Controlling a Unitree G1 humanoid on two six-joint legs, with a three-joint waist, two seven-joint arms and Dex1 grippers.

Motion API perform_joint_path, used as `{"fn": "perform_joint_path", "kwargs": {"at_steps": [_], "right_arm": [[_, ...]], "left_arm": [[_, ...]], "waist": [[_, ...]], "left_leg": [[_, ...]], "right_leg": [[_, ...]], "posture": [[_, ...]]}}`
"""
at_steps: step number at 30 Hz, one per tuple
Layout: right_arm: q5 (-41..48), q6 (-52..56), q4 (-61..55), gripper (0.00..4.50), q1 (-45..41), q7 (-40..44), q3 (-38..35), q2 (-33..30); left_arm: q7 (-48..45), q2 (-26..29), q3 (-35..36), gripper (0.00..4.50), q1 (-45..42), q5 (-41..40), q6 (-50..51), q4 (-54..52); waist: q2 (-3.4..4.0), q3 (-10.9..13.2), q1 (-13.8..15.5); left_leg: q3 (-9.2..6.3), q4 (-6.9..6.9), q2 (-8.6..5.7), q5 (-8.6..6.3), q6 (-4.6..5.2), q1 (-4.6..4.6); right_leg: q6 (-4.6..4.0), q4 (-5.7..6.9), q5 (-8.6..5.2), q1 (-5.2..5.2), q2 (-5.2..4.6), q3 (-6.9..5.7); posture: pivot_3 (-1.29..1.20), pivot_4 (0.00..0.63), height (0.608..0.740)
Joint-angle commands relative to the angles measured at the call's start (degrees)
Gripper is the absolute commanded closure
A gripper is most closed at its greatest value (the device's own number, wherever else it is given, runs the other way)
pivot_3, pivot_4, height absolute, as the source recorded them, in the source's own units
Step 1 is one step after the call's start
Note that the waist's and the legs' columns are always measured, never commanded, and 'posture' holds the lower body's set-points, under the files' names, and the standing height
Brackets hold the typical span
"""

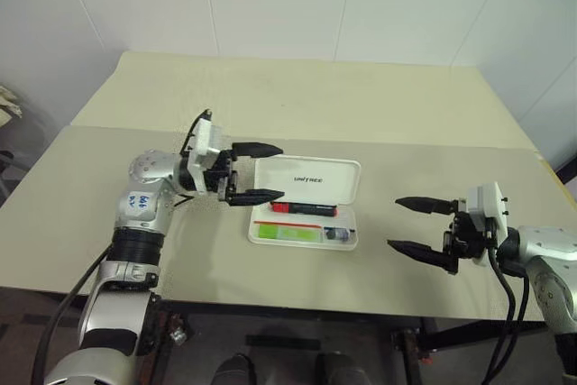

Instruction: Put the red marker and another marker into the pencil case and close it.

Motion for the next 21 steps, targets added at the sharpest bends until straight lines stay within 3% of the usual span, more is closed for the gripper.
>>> {"fn": "perform_joint_path", "kwargs": {"at_steps": [1,9,13,21], "right_arm": [[0.35,-1.10,0.32,0.00,-1.31,1.15,-0.40,-0.05],[0.06,-1.55,1.76,0.00,-2.76,2.51,-0.17,0.13],[0.27,-1.61,1.38,0.00,-2.27,2.45,-0.48,0.20],[2.13,-1.78,3.22,0.00,-4.86,3.57,-0.72,1.53]], "left_arm": [[-1.50,0.99,1.88,1.56,-3.35,-0.73,-2.42,4.81],[-0.27,1.65,3.79,4.33,-10.03,1.29,-6.71,19.41],[0.47,2.17,4.65,4.45,-13.30,2.26,-9.40,25.53],[14.18,3.40,4.70,4.45,-20.31,10.25,-17.18,40.67]], "waist": [[0.00,0.00,0.11],[0.00,0.00,-0.14],[0.00,0.00,-0.16],[-0.01,0.01,-0.18]], "left_leg": [[0.00,0.00,-0.01,-0.01,0.01,-0.01],[0.03,0.01,0.00,-0.01,0.02,-0.01],[0.03,0.01,0.00,-0.02,0.02,-0.02],[0.07,0.02,0.00,-0.02,0.01,-0.03]], "right_leg": [[0.00,-0.01,0.00,0.00,0.00,0.00],[0.02,0.03,0.01,-0.03,0.01,0.00],[0.02,0.02,0.01,-0.05,0.02,0.00],[0.09,0.02,0.04,-0.06,0.02,0.01]], "posture": [[0.00,0.150,0.740],[0.00,0.150,0.740],[0.00,0.150,0.740],[0.00,0.150,0.740]]}}
